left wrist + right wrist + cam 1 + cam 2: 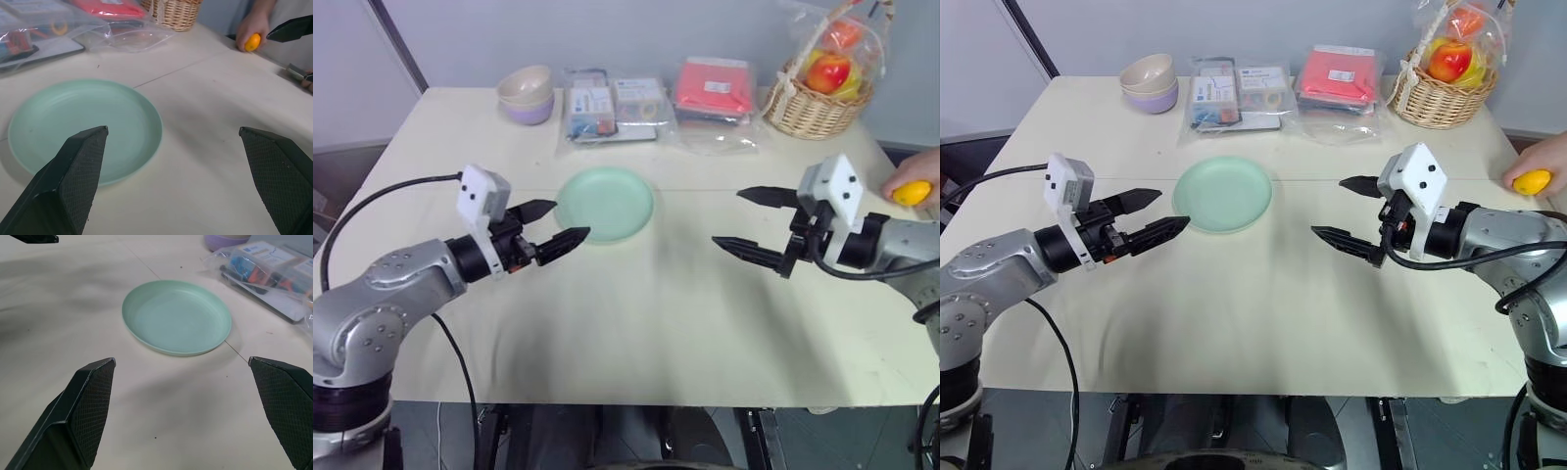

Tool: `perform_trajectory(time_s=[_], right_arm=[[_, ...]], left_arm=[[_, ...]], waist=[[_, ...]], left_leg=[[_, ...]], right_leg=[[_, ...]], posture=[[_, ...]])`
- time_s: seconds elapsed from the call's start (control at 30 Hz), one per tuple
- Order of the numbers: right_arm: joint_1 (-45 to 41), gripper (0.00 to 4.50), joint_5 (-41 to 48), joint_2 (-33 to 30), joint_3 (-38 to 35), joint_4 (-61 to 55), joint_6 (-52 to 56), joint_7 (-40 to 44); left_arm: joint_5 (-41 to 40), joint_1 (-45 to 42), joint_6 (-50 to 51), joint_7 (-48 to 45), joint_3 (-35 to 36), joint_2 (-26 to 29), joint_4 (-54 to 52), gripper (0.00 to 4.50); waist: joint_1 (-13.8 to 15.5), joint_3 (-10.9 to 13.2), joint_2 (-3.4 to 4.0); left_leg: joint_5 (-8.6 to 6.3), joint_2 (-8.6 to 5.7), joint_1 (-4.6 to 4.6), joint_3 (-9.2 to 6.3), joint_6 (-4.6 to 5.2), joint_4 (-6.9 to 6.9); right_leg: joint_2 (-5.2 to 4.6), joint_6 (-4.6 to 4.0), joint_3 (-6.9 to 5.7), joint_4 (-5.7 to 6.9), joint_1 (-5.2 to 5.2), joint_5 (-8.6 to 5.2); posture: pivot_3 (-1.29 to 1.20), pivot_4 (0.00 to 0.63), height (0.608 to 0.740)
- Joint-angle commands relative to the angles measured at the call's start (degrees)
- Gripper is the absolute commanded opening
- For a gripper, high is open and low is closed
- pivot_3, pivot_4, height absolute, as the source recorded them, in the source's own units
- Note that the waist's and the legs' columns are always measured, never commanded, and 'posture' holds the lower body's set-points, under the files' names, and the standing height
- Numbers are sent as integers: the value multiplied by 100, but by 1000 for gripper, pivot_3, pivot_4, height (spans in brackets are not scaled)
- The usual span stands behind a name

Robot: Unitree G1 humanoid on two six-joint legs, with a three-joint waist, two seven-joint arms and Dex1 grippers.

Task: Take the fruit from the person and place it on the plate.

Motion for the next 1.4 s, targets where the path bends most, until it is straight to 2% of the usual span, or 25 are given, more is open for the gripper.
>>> perform_trajectory(time_s=[0.03,1.0,1.27,1.4], right_arm=[[-46,4454,-36,-16,-59,-24,-116,0],[-25,4454,-123,55,-44,-27,-158,-16],[-491,4454,-372,405,128,84,-194,-584],[-1168,4454,-443,1004,361,245,155,-1396]], left_arm=[[24,-12,-131,-12,177,61,-129,4500],[289,-1,-243,-88,126,66,-117,4500],[310,-138,-246,-35,49,-62,-58,4500],[363,-202,-248,-9,-23,-148,-42,4500]], waist=[[1,0,0],[1,0,0],[-2,0,0],[-25,0,0]], left_leg=[[0,0,0,0,0,0],[0,0,0,0,0,0],[1,0,0,0,-2,0],[3,0,0,1,-6,0]], right_leg=[[0,0,0,0,0,0],[0,0,0,0,0,0],[0,0,0,1,-2,0],[0,0,1,3,-3,0]], posture=[[0,150,740],[0,150,740],[0,150,740],[0,150,740]])
